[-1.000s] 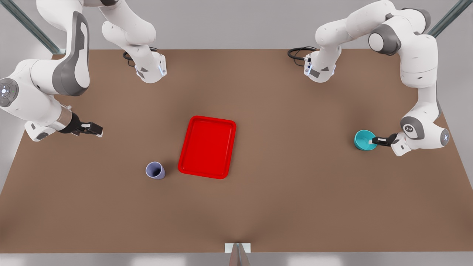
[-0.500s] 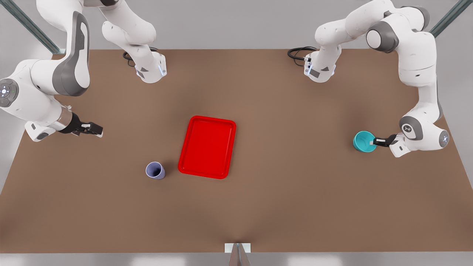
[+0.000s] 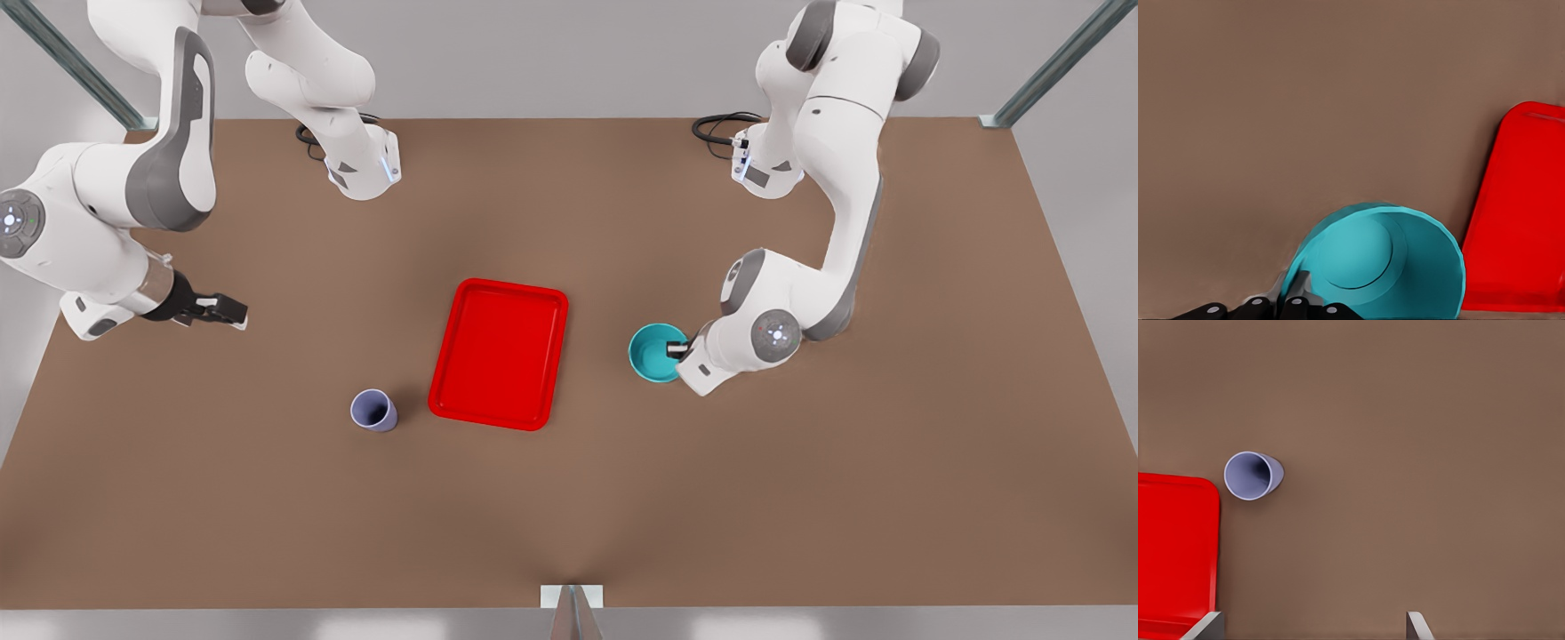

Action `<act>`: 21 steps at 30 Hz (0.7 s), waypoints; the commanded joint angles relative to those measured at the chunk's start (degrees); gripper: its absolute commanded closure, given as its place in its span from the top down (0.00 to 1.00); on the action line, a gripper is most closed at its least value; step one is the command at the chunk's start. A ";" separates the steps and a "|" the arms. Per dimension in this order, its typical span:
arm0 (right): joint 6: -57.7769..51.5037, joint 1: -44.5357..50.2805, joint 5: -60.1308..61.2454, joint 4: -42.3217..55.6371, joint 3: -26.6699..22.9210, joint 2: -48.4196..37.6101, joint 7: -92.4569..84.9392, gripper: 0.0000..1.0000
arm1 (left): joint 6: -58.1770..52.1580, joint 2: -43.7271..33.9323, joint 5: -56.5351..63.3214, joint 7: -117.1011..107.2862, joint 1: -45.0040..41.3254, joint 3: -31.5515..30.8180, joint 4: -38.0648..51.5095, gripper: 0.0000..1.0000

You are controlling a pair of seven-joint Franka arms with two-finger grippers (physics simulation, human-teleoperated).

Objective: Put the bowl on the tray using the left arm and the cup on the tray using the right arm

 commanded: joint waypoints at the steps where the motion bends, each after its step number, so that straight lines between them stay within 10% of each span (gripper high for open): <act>1: -0.04 -0.03 0.00 0.00 0.00 0.00 0.00 1.00 | 0.26 0.22 -4.60 -2.69 -1.24 0.01 0.10 0.21; 6: 0.05 -0.03 0.00 0.09 0.00 0.00 0.00 1.00 | 0.79 10.33 -6.62 -23.97 -9.59 -0.08 14.42 0.21; 21: 0.05 -0.03 0.00 0.09 0.00 0.08 0.00 1.00 | 10.89 19.21 -10.58 -28.27 -20.49 0.01 17.85 0.21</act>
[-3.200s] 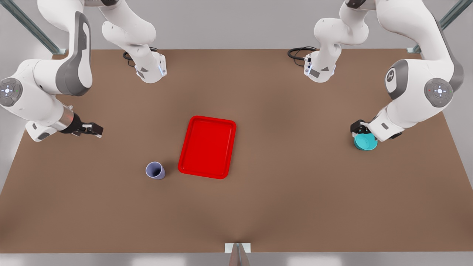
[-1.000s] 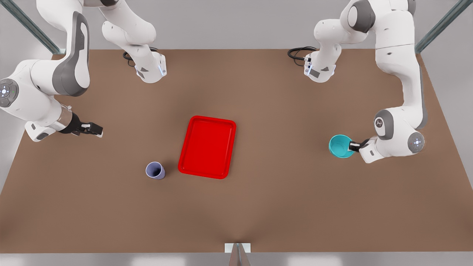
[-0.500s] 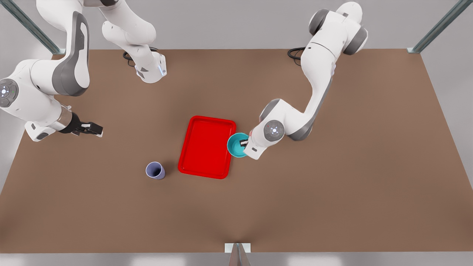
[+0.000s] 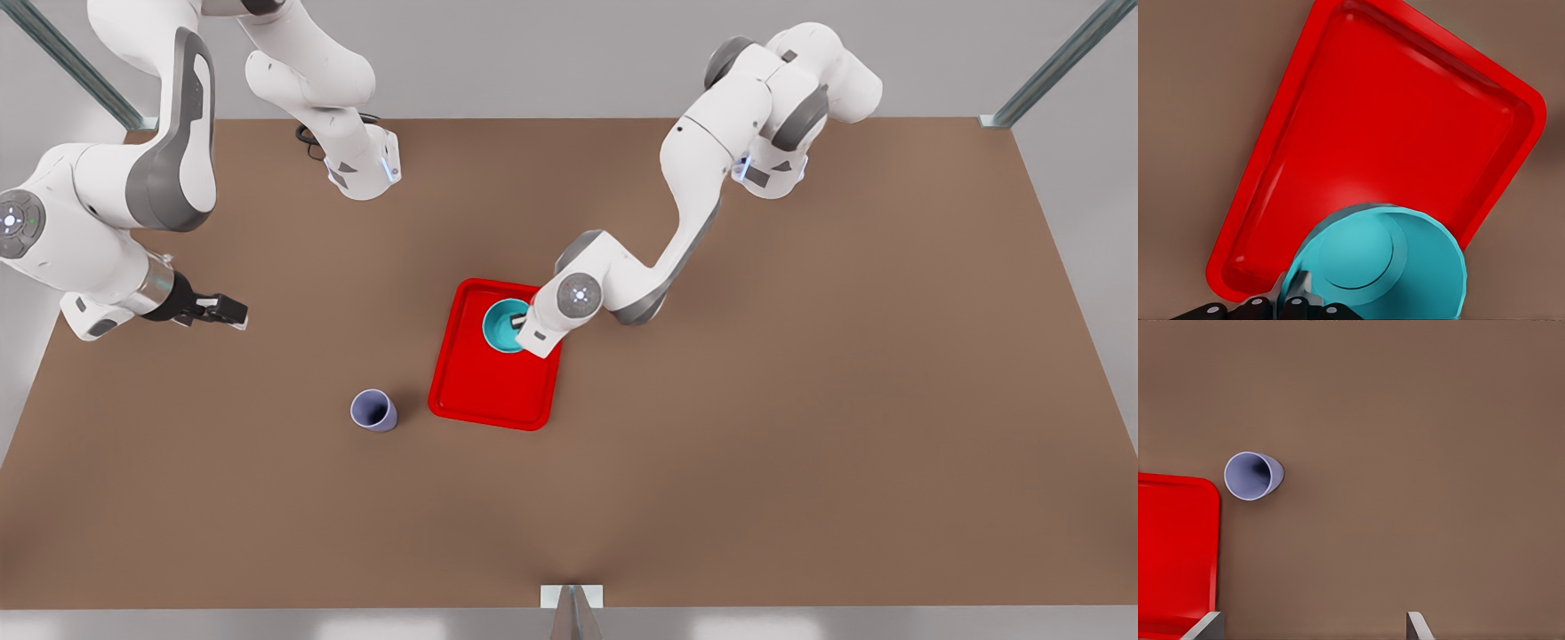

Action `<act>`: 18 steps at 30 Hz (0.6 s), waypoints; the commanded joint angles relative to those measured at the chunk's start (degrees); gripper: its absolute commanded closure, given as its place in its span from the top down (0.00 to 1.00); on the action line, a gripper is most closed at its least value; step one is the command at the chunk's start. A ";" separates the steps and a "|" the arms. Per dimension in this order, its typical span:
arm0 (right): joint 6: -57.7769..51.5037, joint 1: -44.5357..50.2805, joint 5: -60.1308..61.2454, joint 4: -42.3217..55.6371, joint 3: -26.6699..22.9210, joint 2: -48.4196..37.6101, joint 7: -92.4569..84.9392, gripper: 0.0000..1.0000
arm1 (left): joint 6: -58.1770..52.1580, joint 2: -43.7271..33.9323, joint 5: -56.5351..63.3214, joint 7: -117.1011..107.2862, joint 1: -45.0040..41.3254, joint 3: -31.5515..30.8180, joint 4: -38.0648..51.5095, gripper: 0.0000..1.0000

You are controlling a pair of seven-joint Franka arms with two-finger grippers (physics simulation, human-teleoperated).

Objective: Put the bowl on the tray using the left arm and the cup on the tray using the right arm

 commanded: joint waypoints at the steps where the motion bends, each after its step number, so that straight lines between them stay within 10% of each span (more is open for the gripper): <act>1: 0.00 0.09 0.00 0.00 0.00 0.00 0.00 1.00 | 0.74 0.23 -3.11 0.15 -0.33 -0.01 -0.01 0.21; 5: 0.35 0.09 0.00 0.70 0.00 0.61 0.00 1.00 | 3.29 1.90 -2.93 0.50 -0.77 -0.01 -0.10 0.24; 6: 0.35 0.09 0.00 0.70 0.00 0.70 0.00 1.00 | 3.29 2.16 -2.58 0.58 -0.77 0.08 -0.01 0.68; 8: 0.44 0.00 0.00 0.79 0.00 0.70 0.00 1.00 | 3.38 2.25 -1.97 0.76 -0.86 0.17 -0.01 0.95; 14: 0.44 0.00 0.00 0.79 0.00 0.79 0.00 1.00 | 2.32 1.28 4.97 0.94 -0.16 0.78 0.52 0.99; 18: 1.05 0.70 0.00 2.10 0.35 2.54 0.00 1.00 | -30.53 -15.76 13.48 35.28 14.16 6.31 0.52 0.99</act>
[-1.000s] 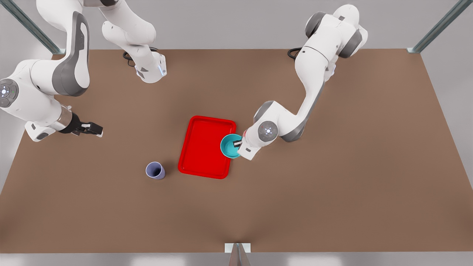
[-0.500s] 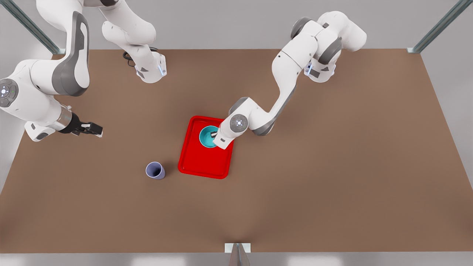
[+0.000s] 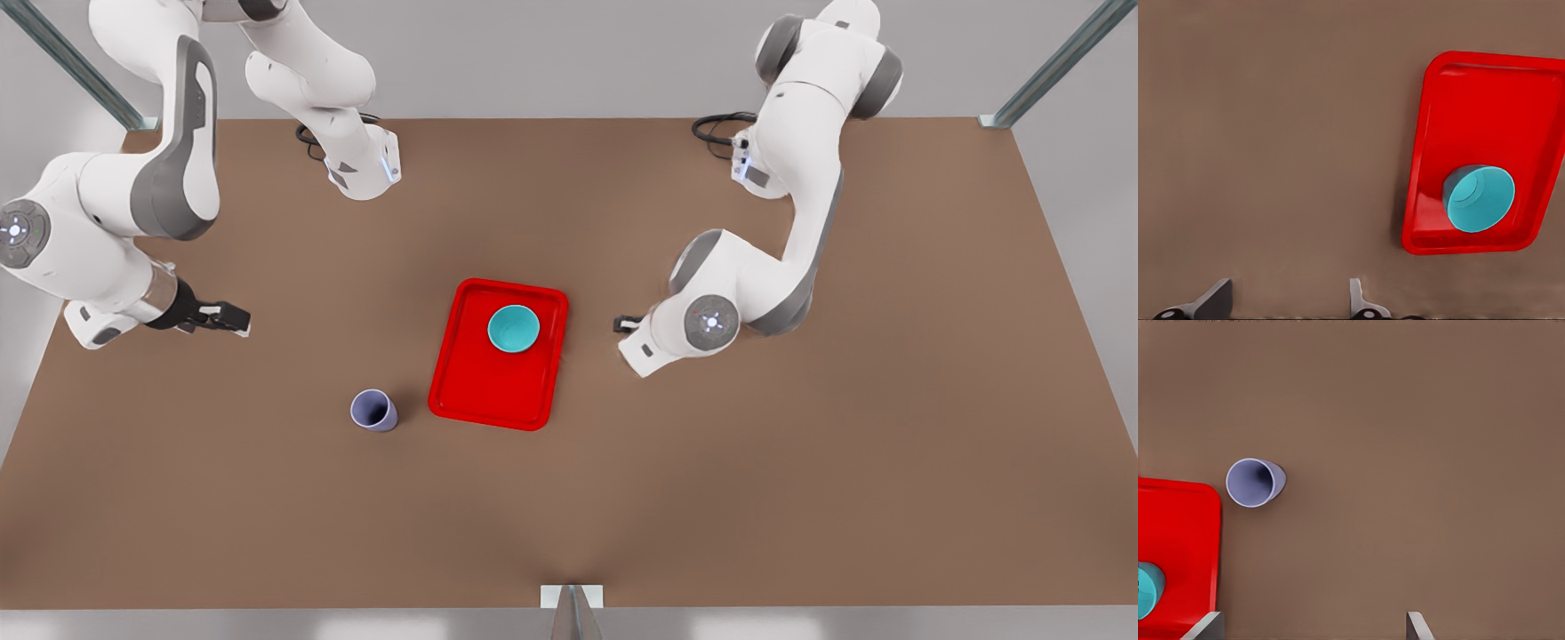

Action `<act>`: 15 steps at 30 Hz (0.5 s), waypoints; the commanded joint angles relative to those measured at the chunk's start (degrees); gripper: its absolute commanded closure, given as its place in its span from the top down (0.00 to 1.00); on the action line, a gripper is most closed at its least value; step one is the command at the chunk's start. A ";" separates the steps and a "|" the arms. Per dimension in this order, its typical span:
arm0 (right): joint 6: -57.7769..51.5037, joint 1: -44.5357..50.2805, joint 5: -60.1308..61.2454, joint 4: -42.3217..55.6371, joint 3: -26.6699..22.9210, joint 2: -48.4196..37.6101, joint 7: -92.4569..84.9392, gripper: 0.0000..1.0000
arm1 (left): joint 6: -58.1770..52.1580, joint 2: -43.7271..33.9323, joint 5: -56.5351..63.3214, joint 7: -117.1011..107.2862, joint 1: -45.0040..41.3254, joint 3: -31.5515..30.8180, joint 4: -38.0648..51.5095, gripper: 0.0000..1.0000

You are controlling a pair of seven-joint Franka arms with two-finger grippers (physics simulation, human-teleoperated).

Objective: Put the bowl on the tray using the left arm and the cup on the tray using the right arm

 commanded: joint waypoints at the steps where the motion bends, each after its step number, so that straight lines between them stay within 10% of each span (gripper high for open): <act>1: -0.06 0.61 -0.21 1.31 0.19 1.61 0.00 1.00 | -1.97 -1.50 10.04 3.67 0.15 2.05 0.00 0.99; 4: 4.15 3.95 0.05 0.96 0.28 5.92 0.62 1.00 | -10.06 -7.13 10.93 21.19 0.15 16.13 -0.70 0.99; 15: 19.62 5.09 -0.30 -7.56 0.19 16.73 1.06 1.00 | -11.29 -11.17 14.89 20.13 6.74 9.63 -2.64 1.00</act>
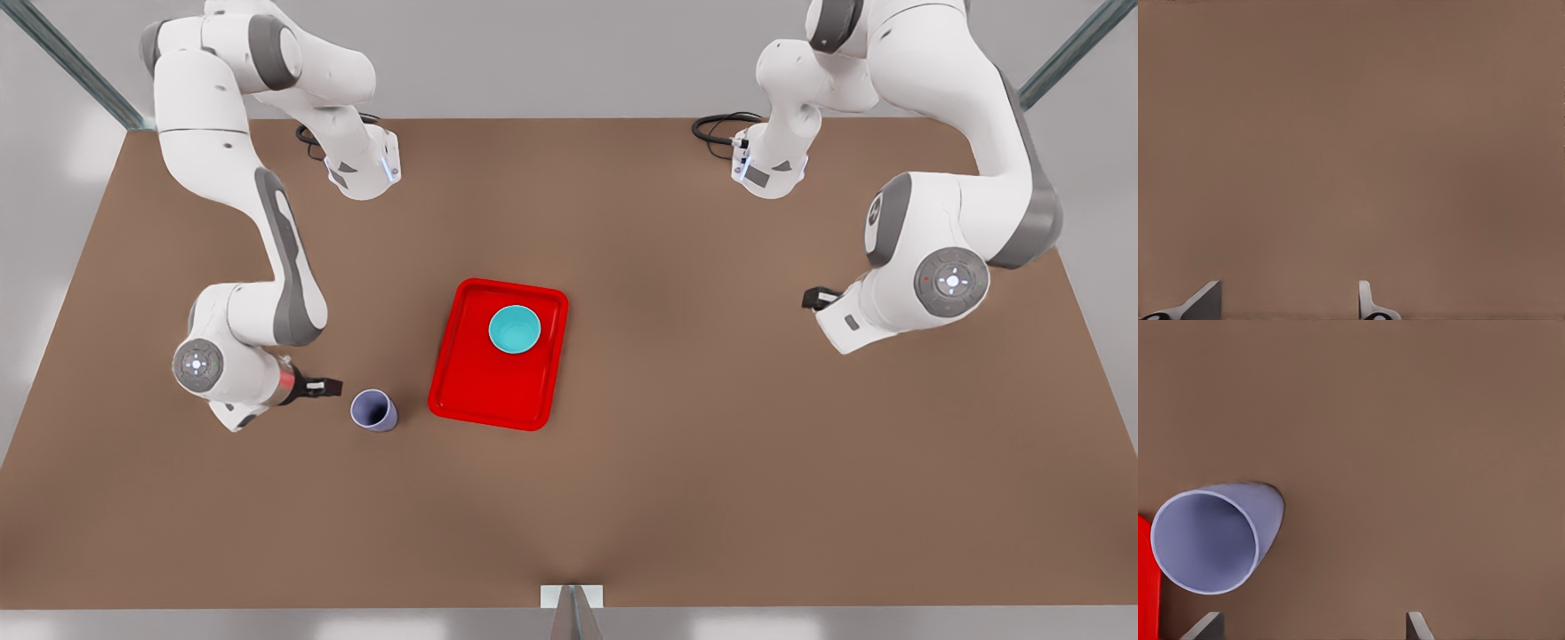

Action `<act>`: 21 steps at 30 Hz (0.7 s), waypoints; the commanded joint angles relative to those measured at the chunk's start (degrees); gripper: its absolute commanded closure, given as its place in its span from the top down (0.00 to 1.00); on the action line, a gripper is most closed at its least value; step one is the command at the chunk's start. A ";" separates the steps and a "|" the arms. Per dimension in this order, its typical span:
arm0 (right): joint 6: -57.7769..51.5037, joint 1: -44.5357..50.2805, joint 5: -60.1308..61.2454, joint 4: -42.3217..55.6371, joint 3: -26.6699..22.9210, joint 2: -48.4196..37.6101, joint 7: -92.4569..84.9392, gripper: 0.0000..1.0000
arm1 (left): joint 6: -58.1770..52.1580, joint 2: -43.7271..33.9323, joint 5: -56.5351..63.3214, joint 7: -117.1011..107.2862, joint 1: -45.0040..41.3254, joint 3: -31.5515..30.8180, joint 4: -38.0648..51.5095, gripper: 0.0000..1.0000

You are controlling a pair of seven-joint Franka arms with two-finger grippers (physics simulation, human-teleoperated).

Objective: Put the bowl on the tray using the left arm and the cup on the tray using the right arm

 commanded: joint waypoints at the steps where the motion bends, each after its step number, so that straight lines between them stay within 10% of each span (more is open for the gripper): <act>1: 0.22 1.02 0.01 0.00 0.01 -0.04 1.28 1.00 | 0.00 0.03 0.29 -0.11 0.07 -0.03 -0.05 1.00; 21: 11.29 2.34 0.18 -3.60 0.01 3.48 3.31 1.00 | -0.53 -0.06 0.29 -0.11 -0.02 -0.03 0.04 1.00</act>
